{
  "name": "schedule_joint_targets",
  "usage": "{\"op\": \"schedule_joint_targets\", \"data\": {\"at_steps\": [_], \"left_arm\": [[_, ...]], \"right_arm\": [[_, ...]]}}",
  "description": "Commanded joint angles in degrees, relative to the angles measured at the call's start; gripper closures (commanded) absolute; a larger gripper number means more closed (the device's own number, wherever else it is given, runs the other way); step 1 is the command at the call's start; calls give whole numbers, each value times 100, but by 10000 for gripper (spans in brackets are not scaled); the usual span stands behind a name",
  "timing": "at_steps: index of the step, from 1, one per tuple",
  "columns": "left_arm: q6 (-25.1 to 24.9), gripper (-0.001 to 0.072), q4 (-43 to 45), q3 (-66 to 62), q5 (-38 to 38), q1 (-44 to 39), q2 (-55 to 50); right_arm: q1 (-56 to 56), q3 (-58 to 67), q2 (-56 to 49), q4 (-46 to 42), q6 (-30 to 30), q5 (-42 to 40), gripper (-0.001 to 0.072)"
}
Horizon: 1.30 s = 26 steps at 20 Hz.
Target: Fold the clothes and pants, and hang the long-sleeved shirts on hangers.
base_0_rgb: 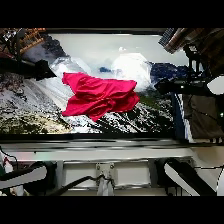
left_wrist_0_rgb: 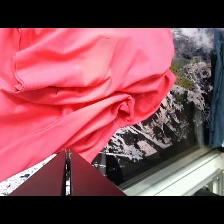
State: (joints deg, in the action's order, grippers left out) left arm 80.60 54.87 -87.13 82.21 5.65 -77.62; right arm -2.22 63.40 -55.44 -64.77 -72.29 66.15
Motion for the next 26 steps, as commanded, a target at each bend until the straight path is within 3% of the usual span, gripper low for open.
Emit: {"op": "schedule_joint_targets", "data": {"at_steps": [1,19,26], "left_arm": [[-2,690,0,2,-2,7,-2],[-2,690,-2,2,-164,-2,-2],[-2,690,0,2,-251,0,-2]], "right_arm": [[7,7,-4,2,0,0,248],[7,7,-4,7,-2,-31,248],[7,7,-4,4,-2,-800,248]]}}
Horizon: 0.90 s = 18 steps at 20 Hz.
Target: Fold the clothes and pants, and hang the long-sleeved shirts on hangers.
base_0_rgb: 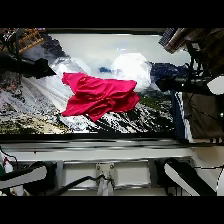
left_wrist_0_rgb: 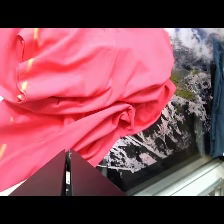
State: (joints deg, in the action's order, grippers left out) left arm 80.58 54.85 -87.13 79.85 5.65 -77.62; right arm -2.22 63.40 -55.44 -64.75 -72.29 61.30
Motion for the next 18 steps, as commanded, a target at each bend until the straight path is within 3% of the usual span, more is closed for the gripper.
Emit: {"op": "schedule_joint_targets", "data": {"at_steps": [1,5,7,10,13,14,15,16,18], "left_arm": [[0,690,2,4,13,0,-2],[214,691,2,66,1115,-107,35],[184,691,7,450,1154,-356,328],[186,698,184,1641,-68,-800,1228],[1038,700,658,3300,-2201,-1054,2494],[1292,673,647,3816,-2719,-1049,2806],[1480,509,662,4299,-3134,-1014,3018],[1668,432,662,4669,-3333,-957,3086],[1696,414,662,5263,-3493,-789,2994]], "right_arm": [[7,7,-4,7,-2,-474,247],[7,7,-4,295,-13,-973,248],[11,4,-13,315,-13,-968,248],[11,2,-105,334,-142,-778,248],[11,-116,-302,334,-179,-442,248],[11,-201,-334,337,-179,-424,248],[11,-291,-356,354,-179,-444,248],[11,-367,-372,380,-181,-507,248],[11,-455,-396,481,-179,-632,248]]}}
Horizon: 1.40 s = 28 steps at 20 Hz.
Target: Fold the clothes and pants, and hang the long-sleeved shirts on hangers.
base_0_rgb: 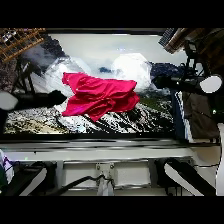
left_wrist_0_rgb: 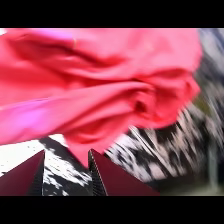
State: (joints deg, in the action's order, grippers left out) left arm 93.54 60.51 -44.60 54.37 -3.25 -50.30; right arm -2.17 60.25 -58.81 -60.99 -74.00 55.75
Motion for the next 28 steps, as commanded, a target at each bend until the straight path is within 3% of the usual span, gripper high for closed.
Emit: {"op": "schedule_joint_targets", "data": {"at_steps": [1,2,3,7,11,18,19,20,21,22,25,28], "left_arm": [[400,397,92,1224,-1001,188,146],[402,286,57,1397,-1080,264,-24],[398,276,2,1493,-1145,313,-216],[319,275,-643,1526,-1390,387,-1060],[-407,276,-1652,1523,-1692,385,-1615],[-404,282,-1971,1521,-2227,387,-2168],[-413,326,-2205,1521,-2406,387,-2194],[-575,431,-2485,1519,-2562,385,-2203],[-861,626,-2835,1499,-2664,385,-2216],[-1172,700,-3132,1456,-2697,389,-2216],[-1832,701,-3530,1145,-2369,474,-2059],[-2149,701,-3532,907,-2332,562,-1515]], "right_arm": [[7,-138,-61,131,-11,-155,248],[7,-138,-61,168,-11,-284,248],[7,-138,-61,214,-9,-398,248],[7,-138,-61,258,-9,-691,248],[7,-138,-61,258,-9,-737,248],[7,-138,-61,273,-151,-734,248],[7,-138,-61,275,-210,-732,248],[7,-140,-61,271,-295,-732,248],[7,-140,-72,264,-404,-723,248],[7,-151,-109,221,-616,-675,248],[7,-595,-254,-216,-1617,-492,247],[7,-1235,-581,-46,-1690,-634,216]]}}
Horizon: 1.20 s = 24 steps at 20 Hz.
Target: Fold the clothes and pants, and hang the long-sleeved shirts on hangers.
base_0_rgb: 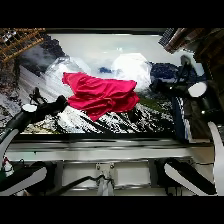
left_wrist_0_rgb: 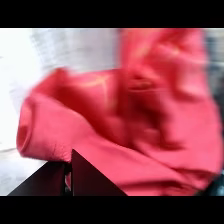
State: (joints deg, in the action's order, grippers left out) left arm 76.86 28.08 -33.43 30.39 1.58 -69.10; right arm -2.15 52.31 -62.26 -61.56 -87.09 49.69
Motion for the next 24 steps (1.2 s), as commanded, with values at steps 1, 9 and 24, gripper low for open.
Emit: {"op": "schedule_joint_targets", "data": {"at_steps": [1,9,24], "left_arm": [[-553,701,-286,-254,63,136,560],[-577,702,-286,-271,68,461,1705],[-1056,702,-284,-927,-11,1040,2549]], "right_arm": [[7,-516,-426,247,-378,2,165],[809,-529,-1888,1099,-337,-789,140],[1773,1517,-1478,1631,208,-879,682]]}}
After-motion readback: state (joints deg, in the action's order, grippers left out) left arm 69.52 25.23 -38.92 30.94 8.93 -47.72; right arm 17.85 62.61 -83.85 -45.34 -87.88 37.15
